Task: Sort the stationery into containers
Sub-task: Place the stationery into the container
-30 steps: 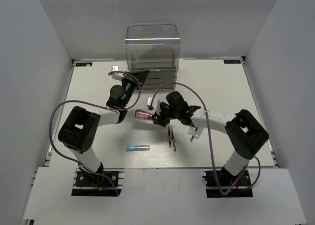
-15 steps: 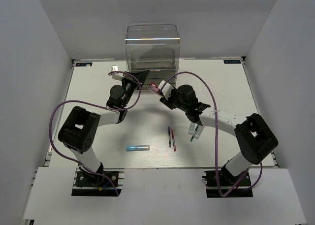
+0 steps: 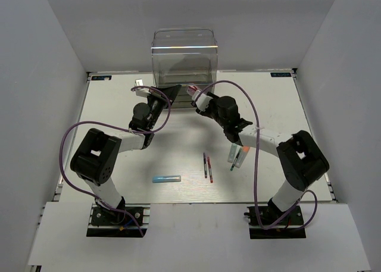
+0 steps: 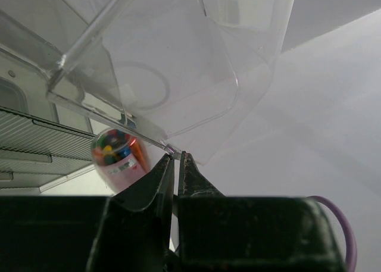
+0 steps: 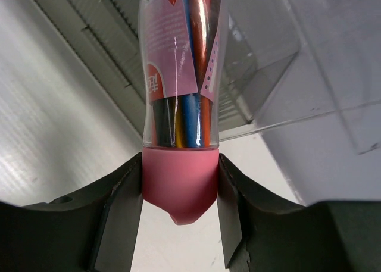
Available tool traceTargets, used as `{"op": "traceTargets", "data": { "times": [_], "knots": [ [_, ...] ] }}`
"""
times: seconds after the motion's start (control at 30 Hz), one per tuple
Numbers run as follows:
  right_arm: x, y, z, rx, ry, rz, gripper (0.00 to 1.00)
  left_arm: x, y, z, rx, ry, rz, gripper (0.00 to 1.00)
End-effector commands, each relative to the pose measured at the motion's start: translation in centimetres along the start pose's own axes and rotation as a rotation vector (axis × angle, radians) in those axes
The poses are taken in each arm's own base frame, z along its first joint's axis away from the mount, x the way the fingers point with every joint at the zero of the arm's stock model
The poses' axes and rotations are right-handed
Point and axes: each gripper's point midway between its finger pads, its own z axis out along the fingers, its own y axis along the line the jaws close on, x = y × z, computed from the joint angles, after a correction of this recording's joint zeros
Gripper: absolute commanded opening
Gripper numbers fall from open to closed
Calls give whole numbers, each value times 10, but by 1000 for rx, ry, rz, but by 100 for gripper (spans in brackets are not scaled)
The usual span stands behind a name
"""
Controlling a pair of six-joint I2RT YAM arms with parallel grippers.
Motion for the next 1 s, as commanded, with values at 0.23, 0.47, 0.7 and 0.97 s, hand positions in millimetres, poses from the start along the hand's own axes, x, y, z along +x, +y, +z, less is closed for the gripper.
{"op": "traceTargets", "data": {
  "times": [0.23, 0.47, 0.7, 0.97],
  "knots": [
    [-48, -68, 14, 252, -110, -166, 0, -24, -53, 7, 141, -70, 12, 2],
    [-50, -81, 26, 315, -97, -276, 0, -23, -51, 8, 141, -70, 12, 2],
    [-50, -82, 35, 338, -97, -390, 0, -24, -55, 9, 150, -72, 3, 2],
    [-47, -75, 41, 319, -86, -544, 0, -23, -52, 10, 150, -72, 3, 2]
  ]
}}
